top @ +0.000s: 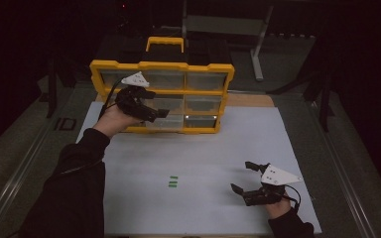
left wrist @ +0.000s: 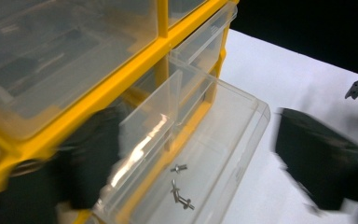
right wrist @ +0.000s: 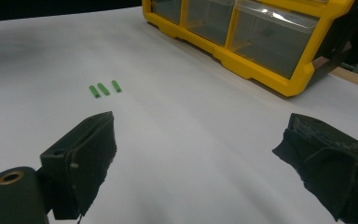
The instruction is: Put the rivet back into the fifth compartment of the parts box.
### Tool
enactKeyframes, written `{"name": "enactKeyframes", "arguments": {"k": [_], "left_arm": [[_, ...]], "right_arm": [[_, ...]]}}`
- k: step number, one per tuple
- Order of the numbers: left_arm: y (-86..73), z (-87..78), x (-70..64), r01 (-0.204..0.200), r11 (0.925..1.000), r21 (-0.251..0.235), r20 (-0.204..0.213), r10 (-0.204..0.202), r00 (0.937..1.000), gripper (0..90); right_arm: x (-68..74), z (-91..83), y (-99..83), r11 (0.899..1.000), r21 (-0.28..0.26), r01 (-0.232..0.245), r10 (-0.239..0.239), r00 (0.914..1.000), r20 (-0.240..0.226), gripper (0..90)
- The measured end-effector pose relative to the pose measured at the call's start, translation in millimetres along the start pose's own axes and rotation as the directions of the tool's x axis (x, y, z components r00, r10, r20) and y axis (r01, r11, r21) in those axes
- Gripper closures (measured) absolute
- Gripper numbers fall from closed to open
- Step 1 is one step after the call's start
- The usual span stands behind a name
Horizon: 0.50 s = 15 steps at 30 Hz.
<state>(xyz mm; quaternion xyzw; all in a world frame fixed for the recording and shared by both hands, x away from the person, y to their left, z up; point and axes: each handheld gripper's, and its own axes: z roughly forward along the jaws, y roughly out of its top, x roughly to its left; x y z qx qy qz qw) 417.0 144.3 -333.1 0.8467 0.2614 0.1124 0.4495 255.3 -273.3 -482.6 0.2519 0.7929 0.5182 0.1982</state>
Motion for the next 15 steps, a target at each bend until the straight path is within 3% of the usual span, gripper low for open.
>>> {"name": "enactKeyframes", "arguments": {"k": [2,15], "left_arm": [[-3.0,-2.9,-2.2,0.001,1.0,0.004,0.024,-0.001,0.9997,0.0],[-35.4,-23.7,-24.8,-0.01,0.9998,-0.018,0.017,0.011,0.9998,0.0]], "right_arm": [[-0.2,-0.2,0.1,1.0,-0.002,-0.001,0.001,1.0,0.001,9.4],[0.9,0.4,0.8,1.0,-0.002,0.003,-0.003,1.0,0.002,9.4]]}}
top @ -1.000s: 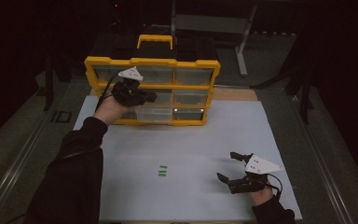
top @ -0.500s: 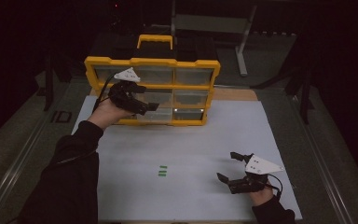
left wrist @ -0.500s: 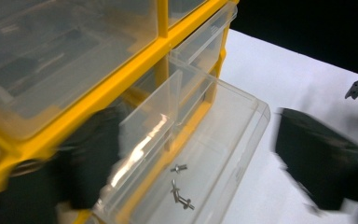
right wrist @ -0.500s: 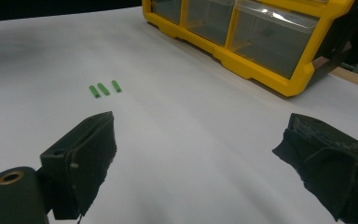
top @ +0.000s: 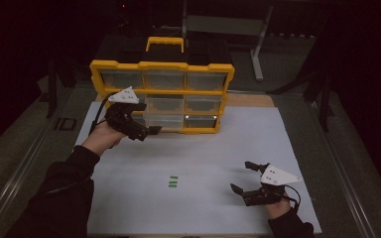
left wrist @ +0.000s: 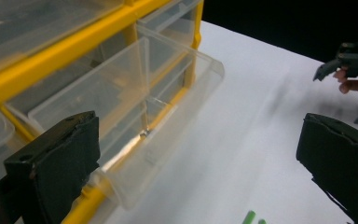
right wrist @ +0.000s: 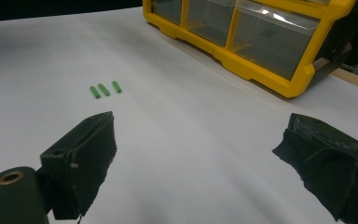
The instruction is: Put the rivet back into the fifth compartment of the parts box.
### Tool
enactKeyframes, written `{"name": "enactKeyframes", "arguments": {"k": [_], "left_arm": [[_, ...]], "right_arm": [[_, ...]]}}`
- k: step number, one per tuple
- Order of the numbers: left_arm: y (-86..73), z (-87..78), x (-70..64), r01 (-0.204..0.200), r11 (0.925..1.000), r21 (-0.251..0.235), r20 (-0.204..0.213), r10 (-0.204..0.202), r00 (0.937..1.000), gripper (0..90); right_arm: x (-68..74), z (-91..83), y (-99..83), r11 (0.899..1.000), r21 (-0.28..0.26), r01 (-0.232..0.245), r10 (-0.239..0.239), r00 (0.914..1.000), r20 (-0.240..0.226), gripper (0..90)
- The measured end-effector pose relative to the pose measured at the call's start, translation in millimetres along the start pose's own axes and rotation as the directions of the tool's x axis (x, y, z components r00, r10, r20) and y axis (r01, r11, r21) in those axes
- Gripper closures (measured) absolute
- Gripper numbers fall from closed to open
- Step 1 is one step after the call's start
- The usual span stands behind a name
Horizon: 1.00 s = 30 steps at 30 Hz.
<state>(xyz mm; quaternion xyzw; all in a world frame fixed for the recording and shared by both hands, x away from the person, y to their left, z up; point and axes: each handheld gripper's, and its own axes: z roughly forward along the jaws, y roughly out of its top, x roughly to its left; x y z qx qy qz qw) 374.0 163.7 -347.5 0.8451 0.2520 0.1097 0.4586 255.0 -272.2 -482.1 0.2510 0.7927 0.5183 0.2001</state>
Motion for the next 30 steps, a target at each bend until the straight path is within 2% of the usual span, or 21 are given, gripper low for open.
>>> {"name": "enactKeyframes", "arguments": {"k": [2,9,11,13,15,17,23,25,30], "left_arm": [[-6.3,-4.1,-4.1,0.0,0.9999,-0.012,-0.011,0.0,0.9999,0.0],[-31.3,-17.1,-19.2,0.007,0.9979,-0.064,0.002,-0.007,1.0,0.0],[-38.5,-18.3,-24.6,0.003,0.9976,-0.069,-0.02,-0.004,0.9998,0.0],[-45.6,-19.1,-29.3,0.013,0.9971,-0.075,-0.006,-0.014,0.9999,0.0],[-52.3,-19.6,-35.4,0.002,0.9964,-0.085,-0.021,-0.004,0.9998,0.0],[-58.6,-19.5,-39.8,0.006,0.9964,-0.084,-0.003,-0.006,1.0,0.0],[-78.1,-13.9,-52.5,0.001,0.9978,-0.066,0.008,-0.001,1.0,0.0],[-85.5,-11.5,-55.0,0.012,0.9971,-0.075,0.021,-0.01,0.9997,0.0],[-106.3,-4.9,-60.2,0.042,0.9964,-0.073,0.012,-0.042,0.9991,0.0]], "right_arm": [[-0.1,0.0,0.0,1.0,0.0,-0.001,0.001,1.0,0.0,9.4],[0.5,0.7,0.2,1.0,0.0,-0.001,0.001,1.0,-0.002,9.4],[0.7,1.0,0.2,1.0,0.001,-0.001,0.001,1.0,-0.002,9.4],[0.8,1.4,0.1,1.0,0.002,-0.002,0.002,1.0,-0.004,9.4],[0.4,1.8,-0.1,1.0,0.002,0.003,-0.003,1.0,-0.004,9.4],[0.3,1.8,-0.2,1.0,0.002,-0.001,0.001,1.0,-0.004,9.4],[0.8,1.8,0.1,1.0,0.003,-0.002,0.002,1.0,-0.005,9.4],[0.7,1.6,0.1,1.0,0.002,-0.002,0.002,1.0,-0.005,9.4],[0.8,1.5,0.1,1.0,0.002,-0.003,0.003,1.0,-0.005,9.4]]}}
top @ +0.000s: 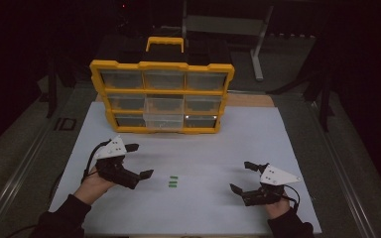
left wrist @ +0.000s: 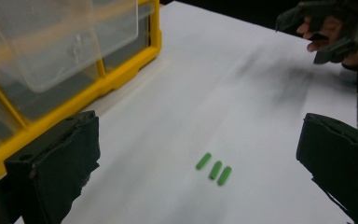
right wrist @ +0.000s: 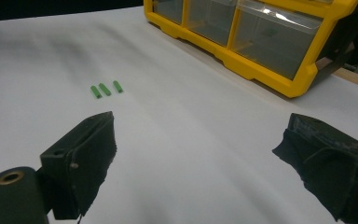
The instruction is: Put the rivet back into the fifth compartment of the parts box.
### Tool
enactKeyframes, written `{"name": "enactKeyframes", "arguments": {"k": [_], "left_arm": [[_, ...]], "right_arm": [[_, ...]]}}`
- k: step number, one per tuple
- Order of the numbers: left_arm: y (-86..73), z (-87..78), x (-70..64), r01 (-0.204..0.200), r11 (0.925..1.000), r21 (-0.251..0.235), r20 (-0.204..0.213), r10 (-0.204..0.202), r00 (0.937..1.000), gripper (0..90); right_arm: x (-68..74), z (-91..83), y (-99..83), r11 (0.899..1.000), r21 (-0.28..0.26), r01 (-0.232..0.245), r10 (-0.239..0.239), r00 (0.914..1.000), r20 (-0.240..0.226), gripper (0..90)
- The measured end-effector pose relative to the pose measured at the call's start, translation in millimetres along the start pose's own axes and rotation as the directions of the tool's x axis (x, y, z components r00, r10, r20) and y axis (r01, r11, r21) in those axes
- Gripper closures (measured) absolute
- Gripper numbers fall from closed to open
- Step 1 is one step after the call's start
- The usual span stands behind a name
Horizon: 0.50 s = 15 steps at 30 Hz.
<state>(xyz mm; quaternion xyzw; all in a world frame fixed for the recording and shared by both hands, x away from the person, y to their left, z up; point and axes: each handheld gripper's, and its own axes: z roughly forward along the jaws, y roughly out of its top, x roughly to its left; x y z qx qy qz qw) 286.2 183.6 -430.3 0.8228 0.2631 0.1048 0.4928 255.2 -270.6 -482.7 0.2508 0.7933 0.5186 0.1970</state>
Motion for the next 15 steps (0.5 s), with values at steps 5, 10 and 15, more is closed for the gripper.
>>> {"name": "enactKeyframes", "arguments": {"k": [5,10,15], "left_arm": [[-22.4,3.6,-5.3,0.028,0.9996,0.0,-0.015,-0.028,0.9995,0.0],[-40.0,4.8,-11.2,0.046,0.9989,-0.001,-0.055,-0.046,0.9975,0.0],[-56.3,6.2,-10.3,0.056,0.9984,-0.001,-0.105,-0.055,0.993,0.0]], "right_arm": [[-0.4,0.0,-0.1,1.0,0.0,-0.001,0.001,1.0,0.0,9.4],[-0.3,0.4,-0.1,1.0,0.0,0.001,-0.001,1.0,0.0,9.4],[0.1,0.6,-0.2,1.0,0.002,0.003,-0.003,1.0,-0.002,9.4]]}}
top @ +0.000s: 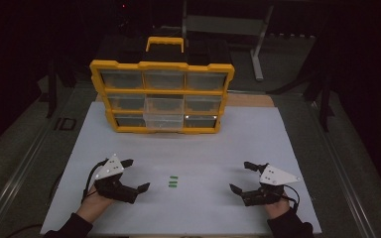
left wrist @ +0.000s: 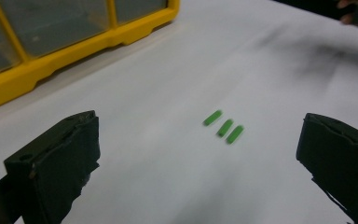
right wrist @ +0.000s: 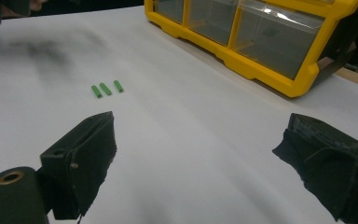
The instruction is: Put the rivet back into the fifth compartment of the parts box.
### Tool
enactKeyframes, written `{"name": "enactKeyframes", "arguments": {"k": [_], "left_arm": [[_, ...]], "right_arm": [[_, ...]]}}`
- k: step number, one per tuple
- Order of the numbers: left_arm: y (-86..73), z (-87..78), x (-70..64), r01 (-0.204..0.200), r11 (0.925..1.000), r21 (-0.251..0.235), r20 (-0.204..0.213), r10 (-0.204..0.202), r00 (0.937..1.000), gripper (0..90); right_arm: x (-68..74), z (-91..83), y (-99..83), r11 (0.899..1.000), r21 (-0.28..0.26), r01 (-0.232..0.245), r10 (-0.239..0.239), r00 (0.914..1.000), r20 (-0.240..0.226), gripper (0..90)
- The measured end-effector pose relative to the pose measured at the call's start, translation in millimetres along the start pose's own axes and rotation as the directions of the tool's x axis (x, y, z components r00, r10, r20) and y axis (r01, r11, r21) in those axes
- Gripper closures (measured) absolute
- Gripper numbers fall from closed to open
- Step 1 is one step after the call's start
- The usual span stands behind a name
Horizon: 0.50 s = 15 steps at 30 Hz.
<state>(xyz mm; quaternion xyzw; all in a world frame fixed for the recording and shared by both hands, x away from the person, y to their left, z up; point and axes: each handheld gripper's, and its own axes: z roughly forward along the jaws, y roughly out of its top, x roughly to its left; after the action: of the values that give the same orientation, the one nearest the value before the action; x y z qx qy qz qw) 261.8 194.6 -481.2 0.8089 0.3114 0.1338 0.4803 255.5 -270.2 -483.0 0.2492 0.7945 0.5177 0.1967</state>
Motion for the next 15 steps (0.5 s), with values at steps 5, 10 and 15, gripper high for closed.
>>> {"name": "enactKeyframes", "arguments": {"k": [5,10,15], "left_arm": [[-12.9,-0.8,7.7,0.038,0.9977,-0.056,-0.044,-0.041,0.9982,0.0],[-17.8,0.4,6.9,0.031,0.9979,-0.056,-0.065,-0.035,0.9973,0.0],[-20.1,2.2,6.3,0.036,0.9977,-0.058,-0.061,-0.039,0.9974,0.0]], "right_arm": [[-0.1,0.1,-0.2,1.0,0.001,0.003,-0.003,1.0,-0.001,9.4],[0.0,-0.2,-0.2,1.0,0.0,-0.001,0.001,1.0,0.002,9.4],[-0.1,0.2,-0.4,1.0,0.001,-0.001,0.001,1.0,0.0,9.4]]}}
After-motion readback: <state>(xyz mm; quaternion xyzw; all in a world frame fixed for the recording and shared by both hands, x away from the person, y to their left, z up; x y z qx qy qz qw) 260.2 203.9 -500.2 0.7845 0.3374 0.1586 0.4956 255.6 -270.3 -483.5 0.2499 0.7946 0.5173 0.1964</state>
